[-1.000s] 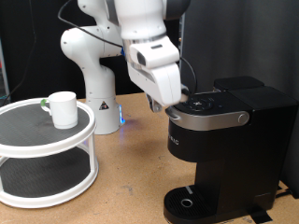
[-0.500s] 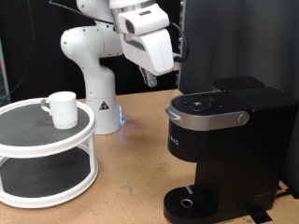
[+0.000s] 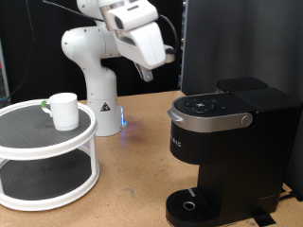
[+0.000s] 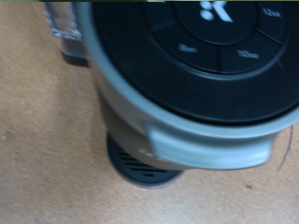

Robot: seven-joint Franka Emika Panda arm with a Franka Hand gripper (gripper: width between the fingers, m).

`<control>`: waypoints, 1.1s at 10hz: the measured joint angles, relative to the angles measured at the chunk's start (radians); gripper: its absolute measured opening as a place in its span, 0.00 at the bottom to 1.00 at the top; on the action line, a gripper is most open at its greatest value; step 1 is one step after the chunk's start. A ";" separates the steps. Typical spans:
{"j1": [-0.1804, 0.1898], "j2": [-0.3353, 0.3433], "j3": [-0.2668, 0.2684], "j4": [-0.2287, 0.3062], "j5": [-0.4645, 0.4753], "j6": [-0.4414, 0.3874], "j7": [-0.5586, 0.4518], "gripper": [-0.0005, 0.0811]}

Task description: Make a cup of coffee with the keurig machine

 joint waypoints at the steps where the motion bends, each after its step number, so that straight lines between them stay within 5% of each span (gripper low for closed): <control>1: -0.002 -0.028 -0.022 -0.002 0.003 -0.057 -0.028 0.01; 3: -0.005 -0.082 -0.061 -0.009 -0.005 -0.145 -0.100 0.01; 5: -0.008 -0.115 -0.066 -0.032 -0.008 -0.144 -0.100 0.01; 8: -0.021 -0.145 -0.031 -0.148 0.060 0.216 0.061 0.01; 9: -0.021 -0.173 -0.042 -0.178 0.099 0.234 0.061 0.01; 11: -0.021 -0.240 -0.096 -0.195 0.106 0.100 0.010 0.01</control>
